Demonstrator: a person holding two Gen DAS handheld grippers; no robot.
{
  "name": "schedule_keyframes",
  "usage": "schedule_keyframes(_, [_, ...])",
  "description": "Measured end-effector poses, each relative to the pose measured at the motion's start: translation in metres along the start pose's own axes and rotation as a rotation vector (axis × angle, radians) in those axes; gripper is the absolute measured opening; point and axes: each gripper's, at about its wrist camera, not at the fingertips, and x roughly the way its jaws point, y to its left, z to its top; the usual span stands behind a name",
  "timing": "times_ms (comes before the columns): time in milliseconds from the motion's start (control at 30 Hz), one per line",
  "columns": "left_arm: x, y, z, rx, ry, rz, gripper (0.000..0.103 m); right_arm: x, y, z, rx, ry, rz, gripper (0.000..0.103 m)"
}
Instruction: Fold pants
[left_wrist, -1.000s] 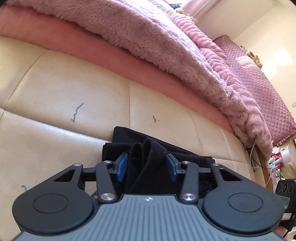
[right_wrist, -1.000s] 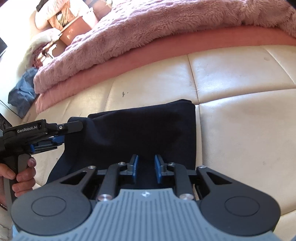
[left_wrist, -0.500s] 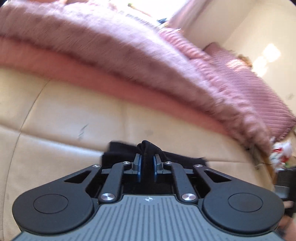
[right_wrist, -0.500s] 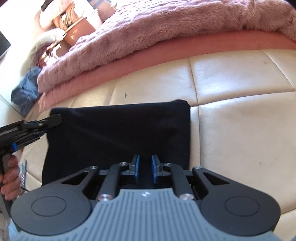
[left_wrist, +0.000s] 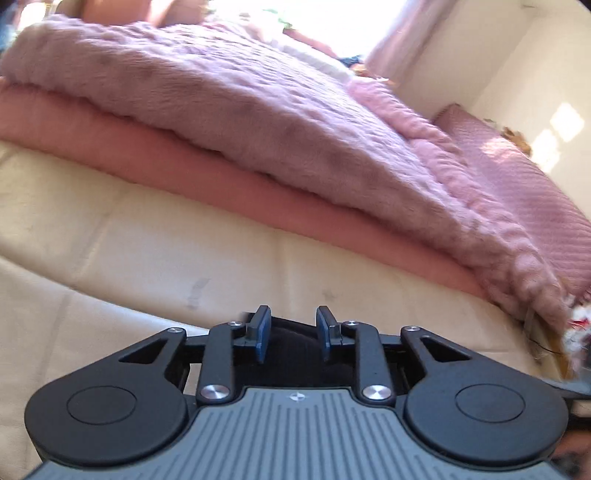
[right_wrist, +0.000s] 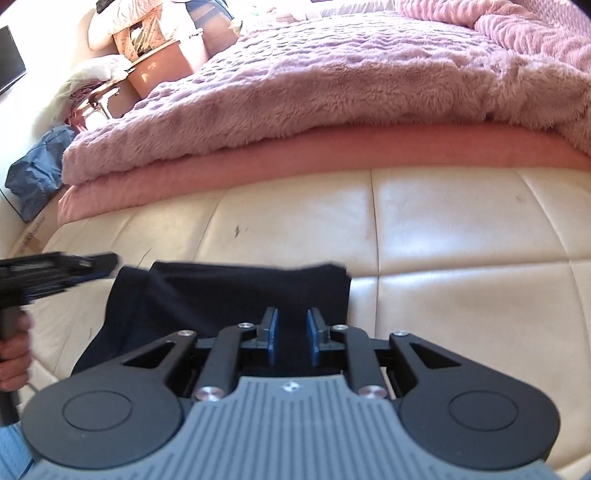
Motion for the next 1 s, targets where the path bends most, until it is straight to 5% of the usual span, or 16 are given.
schedule_keyframes(233, [0.036, -0.003, -0.015, 0.091, 0.102, 0.089, 0.006, 0.036, -0.002, 0.014, -0.013, 0.018, -0.073, 0.000])
schedule_keyframes(500, [0.038, -0.005, -0.008, 0.116, 0.131, 0.105, 0.006, 0.050, -0.010, 0.019, 0.007, 0.036, -0.084, 0.000])
schedule_keyframes(567, [0.033, -0.012, -0.006, 0.137, 0.139, 0.115, 0.018, 0.042, -0.011, 0.019, 0.029, 0.021, -0.064, 0.004])
schedule_keyframes(600, [0.031, -0.016, -0.006, 0.153, 0.142, 0.128, 0.035, 0.036, -0.010, 0.018, 0.045, 0.015, -0.052, 0.011])
schedule_keyframes(633, [0.027, -0.020, -0.006, 0.175, 0.145, 0.147, 0.052, 0.029, -0.010, 0.016, 0.063, 0.006, -0.042, 0.029])
schedule_keyframes(667, [0.023, -0.024, -0.007, 0.198, 0.142, 0.161, 0.057, 0.023, -0.010, 0.015, 0.070, -0.003, -0.041, 0.041])
schedule_keyframes(1000, [-0.005, -0.013, -0.021, 0.181, 0.147, 0.204, 0.076, -0.014, -0.013, -0.027, 0.157, 0.009, -0.015, 0.049])
